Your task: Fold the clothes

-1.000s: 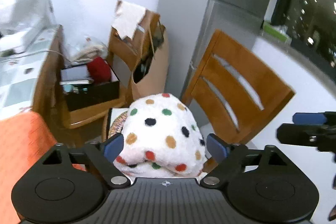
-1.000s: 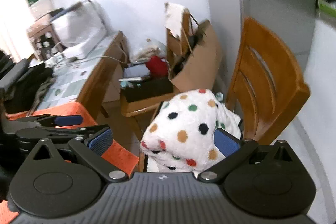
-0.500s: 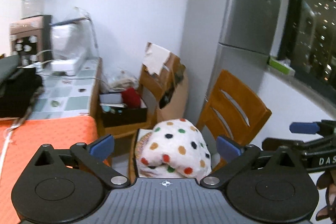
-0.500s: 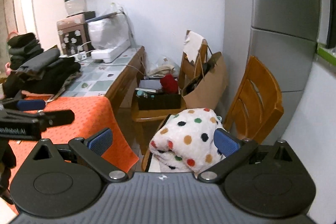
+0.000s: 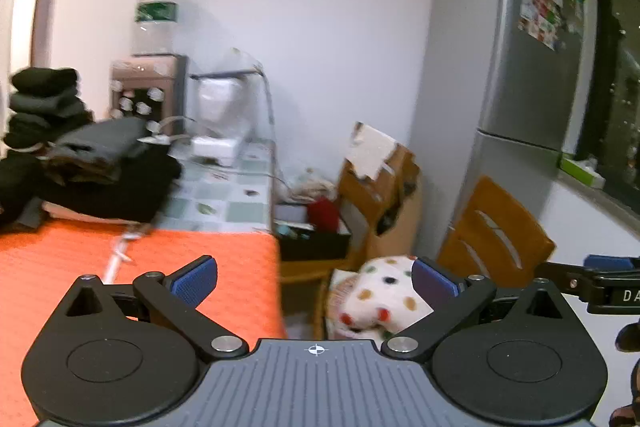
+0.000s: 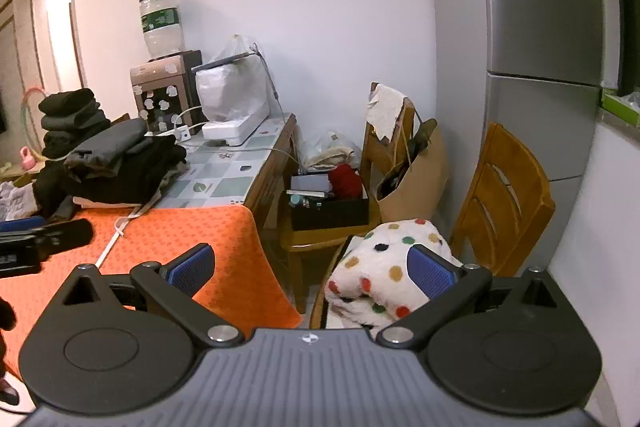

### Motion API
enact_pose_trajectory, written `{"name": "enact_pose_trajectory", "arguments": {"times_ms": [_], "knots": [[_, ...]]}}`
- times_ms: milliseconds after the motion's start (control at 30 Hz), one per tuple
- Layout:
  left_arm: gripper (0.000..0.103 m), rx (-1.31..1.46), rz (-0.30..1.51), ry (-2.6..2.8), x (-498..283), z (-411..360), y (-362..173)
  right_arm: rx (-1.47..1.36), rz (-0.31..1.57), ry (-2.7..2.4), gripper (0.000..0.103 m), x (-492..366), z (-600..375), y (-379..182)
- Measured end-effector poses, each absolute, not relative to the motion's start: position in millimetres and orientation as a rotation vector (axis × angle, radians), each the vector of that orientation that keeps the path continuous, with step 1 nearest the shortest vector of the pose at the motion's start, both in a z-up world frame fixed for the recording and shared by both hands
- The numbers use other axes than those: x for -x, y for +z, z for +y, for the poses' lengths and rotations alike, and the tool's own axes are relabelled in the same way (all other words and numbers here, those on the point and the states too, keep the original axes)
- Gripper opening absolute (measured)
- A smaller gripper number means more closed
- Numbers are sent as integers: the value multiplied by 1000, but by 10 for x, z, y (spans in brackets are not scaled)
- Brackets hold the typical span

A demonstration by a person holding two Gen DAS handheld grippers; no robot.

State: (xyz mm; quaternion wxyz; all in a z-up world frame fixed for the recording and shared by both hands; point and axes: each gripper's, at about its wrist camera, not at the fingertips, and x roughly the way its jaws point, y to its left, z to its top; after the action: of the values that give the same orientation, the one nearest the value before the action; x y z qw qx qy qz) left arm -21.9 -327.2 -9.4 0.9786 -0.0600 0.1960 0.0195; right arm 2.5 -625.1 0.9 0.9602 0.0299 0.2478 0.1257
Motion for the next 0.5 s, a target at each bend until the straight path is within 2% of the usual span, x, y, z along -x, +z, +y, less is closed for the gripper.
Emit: {"name": "enact_pose_trajectory", "arguments": {"times_ms": [133,500], "knots": [[103,106,365,48,355,-2839,-62,-66,517,200,103,12,-5842,-39],[103,-68,464,-53,386,-1225,-135,-168,557,18,103,106,-4188,-163]]}}
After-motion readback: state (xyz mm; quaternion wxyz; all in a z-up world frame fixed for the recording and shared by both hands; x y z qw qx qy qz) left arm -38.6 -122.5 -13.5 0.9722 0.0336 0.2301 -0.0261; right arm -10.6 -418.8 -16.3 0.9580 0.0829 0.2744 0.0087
